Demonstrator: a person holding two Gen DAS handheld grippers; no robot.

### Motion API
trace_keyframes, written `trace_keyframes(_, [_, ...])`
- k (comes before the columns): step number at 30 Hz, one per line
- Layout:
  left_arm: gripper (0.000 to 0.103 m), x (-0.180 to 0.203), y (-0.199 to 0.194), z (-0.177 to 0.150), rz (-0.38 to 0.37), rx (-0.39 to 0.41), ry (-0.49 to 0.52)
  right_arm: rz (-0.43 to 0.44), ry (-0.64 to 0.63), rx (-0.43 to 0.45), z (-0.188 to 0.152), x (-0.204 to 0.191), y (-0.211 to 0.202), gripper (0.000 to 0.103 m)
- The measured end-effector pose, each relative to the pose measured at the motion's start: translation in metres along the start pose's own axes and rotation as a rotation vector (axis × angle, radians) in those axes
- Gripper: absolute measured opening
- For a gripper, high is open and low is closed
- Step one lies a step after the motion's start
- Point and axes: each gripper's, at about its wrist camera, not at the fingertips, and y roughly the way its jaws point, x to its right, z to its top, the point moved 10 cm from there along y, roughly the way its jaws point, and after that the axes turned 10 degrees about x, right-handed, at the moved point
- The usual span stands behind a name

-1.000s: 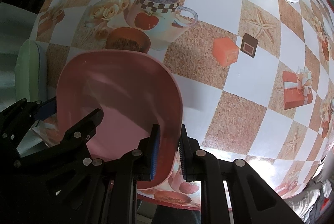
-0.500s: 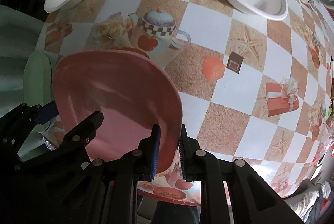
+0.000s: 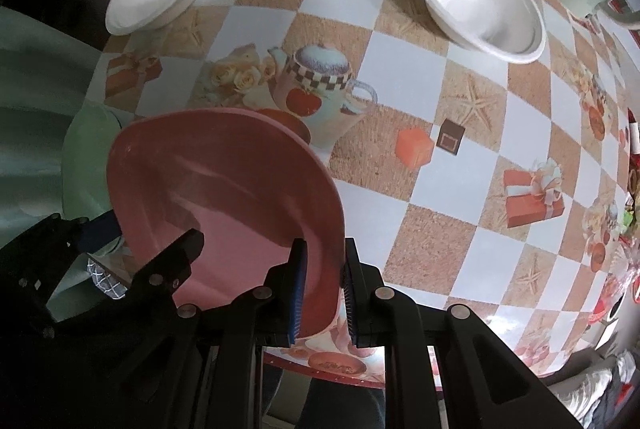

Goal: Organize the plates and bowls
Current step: 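Carry the pink plate over to the green plate stack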

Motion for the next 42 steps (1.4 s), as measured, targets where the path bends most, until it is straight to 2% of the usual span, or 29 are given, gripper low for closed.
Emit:
trace_keyframes(11, [0.053, -0.032, -0.031, 0.011, 0.026, 0.063, -0.057, 0.043, -0.037, 0.022, 0.013, -0.027, -0.030, 0.019])
trace_keyframes(15, [0.053, -0.047, -0.041, 0.011, 0.058, 0.080, -0.079, 0.065, -0.078, 0.028, 0.016, -0.050, -0.036, 0.019])
trace_keyframes(25, [0.053, -0.115, -0.063, -0.001, 0.155, 0.099, -0.176, 0.137, -0.169, 0.018, 0.022, -0.124, -0.033, 0.019])
trace_keyframes(33, [0.053, -0.156, -0.058, -0.005, 0.208, 0.071, -0.193, 0.188, -0.189, -0.024, 0.020, -0.169, -0.015, 0.019])
trace_keyframes(42, [0.053, -0.173, -0.040, -0.008, 0.217, 0.048, -0.180, 0.194, -0.163, -0.067, 0.021, -0.184, 0.010, 0.019])
